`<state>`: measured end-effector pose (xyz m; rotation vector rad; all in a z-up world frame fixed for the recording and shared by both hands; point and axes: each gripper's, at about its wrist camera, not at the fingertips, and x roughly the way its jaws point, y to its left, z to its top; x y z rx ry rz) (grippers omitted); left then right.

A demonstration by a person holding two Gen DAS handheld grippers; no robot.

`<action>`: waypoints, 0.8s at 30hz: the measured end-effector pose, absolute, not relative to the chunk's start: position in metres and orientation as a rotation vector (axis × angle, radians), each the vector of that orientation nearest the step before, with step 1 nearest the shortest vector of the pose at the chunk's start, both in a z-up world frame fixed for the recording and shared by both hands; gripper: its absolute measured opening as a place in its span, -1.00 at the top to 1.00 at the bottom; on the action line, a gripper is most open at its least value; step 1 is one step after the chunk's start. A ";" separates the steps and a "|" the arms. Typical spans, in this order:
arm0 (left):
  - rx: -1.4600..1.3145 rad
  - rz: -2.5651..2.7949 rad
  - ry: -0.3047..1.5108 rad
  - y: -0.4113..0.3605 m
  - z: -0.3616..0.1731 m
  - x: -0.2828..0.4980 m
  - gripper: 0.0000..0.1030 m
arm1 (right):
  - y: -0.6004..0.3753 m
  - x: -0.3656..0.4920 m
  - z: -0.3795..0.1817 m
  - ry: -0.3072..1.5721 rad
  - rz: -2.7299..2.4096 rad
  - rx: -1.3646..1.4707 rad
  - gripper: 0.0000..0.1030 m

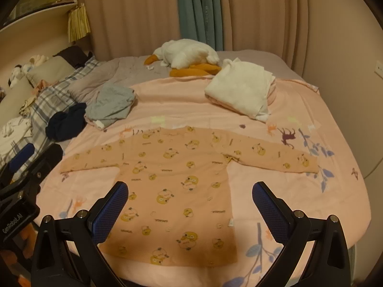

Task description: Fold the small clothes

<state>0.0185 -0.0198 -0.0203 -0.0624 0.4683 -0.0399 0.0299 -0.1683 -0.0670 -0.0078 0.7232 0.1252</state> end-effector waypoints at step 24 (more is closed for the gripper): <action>-0.043 -0.047 0.499 -0.012 -0.031 0.031 -0.99 | -0.162 0.038 -0.066 0.703 0.095 -0.037 -1.00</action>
